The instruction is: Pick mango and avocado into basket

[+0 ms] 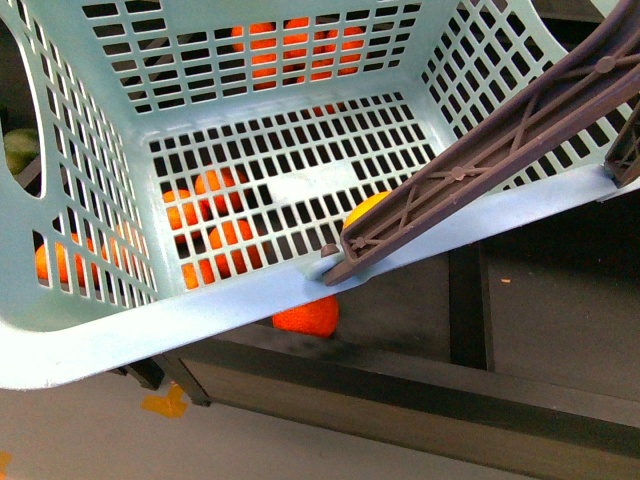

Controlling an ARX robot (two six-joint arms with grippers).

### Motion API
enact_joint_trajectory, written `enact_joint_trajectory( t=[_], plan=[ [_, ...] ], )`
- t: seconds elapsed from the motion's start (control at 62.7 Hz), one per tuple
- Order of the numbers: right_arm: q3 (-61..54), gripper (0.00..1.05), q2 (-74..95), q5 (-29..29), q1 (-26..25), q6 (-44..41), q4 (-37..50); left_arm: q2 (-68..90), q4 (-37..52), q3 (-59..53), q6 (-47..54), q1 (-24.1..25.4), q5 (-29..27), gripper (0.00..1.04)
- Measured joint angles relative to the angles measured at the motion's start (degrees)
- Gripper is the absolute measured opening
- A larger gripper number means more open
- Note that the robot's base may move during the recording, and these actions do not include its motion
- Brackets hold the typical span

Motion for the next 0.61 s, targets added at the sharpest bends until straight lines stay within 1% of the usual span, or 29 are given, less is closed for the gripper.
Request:
enact_joint_trajectory(
  t=[0.064, 0.143, 0.319, 0.446, 0.606],
  plan=[
    [0.0, 0.97, 0.0, 0.0, 0.0, 0.02, 0.0, 0.0, 0.0, 0.0, 0.0, 0.0, 0.04, 0.04],
    [0.0, 0.96, 0.0, 0.0, 0.0, 0.0, 0.0, 0.0, 0.0, 0.0, 0.0, 0.0, 0.04, 0.04],
    [0.0, 0.96, 0.0, 0.11, -0.13, 0.0, 0.0, 0.0, 0.0, 0.0, 0.02, -0.46, 0.13, 0.04],
    [0.0, 0.96, -0.13, 0.07, -0.13, 0.0, 0.0, 0.0, 0.0, 0.0, -0.35, -0.76, 1.42, 0.04],
    [-0.04, 0.96, -0.15, 0.04, -0.13, 0.0, 0.0, 0.0, 0.0, 0.0, -0.57, -0.7, 0.87, 0.04]
  ],
)
